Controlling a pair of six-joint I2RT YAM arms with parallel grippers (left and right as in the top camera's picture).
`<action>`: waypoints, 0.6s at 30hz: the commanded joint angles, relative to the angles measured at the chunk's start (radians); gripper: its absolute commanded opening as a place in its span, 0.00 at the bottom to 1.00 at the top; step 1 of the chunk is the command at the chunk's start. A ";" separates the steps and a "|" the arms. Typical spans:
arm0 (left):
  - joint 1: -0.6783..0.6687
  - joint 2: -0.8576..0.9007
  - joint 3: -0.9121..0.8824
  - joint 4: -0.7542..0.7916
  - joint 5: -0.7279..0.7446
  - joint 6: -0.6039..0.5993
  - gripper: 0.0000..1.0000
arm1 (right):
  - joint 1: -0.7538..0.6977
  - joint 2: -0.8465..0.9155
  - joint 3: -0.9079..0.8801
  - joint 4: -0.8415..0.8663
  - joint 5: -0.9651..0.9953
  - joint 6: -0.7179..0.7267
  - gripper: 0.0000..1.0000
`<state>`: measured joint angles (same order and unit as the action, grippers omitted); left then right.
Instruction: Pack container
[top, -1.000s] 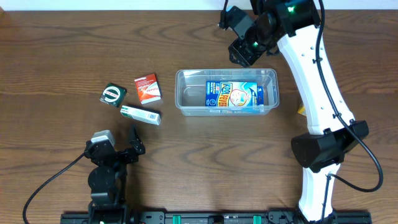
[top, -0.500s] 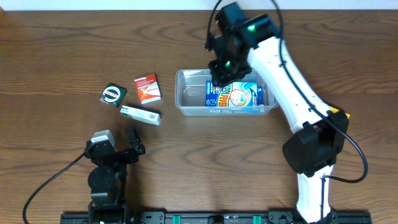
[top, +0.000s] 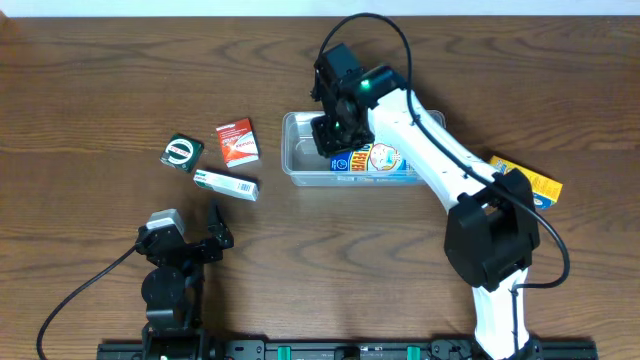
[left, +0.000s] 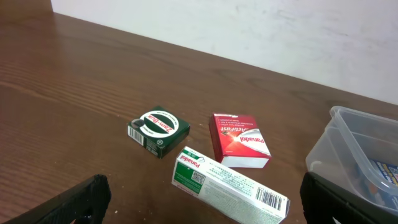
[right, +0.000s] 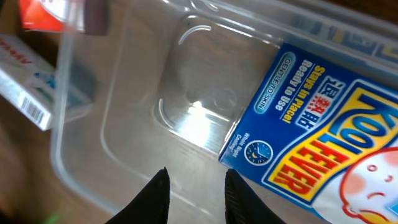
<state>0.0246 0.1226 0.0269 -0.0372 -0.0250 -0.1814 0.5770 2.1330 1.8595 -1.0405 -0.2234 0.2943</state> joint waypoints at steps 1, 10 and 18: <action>0.004 -0.005 -0.023 -0.034 -0.004 0.016 0.98 | 0.014 -0.006 -0.035 0.038 0.034 0.050 0.27; 0.004 -0.005 -0.023 -0.034 -0.004 0.016 0.98 | 0.014 -0.006 -0.100 0.132 0.070 0.085 0.27; 0.004 -0.005 -0.023 -0.034 -0.004 0.016 0.98 | 0.032 -0.006 -0.166 0.237 0.116 0.021 0.34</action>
<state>0.0246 0.1223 0.0269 -0.0372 -0.0250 -0.1814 0.5797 2.1330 1.7103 -0.8135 -0.1581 0.3466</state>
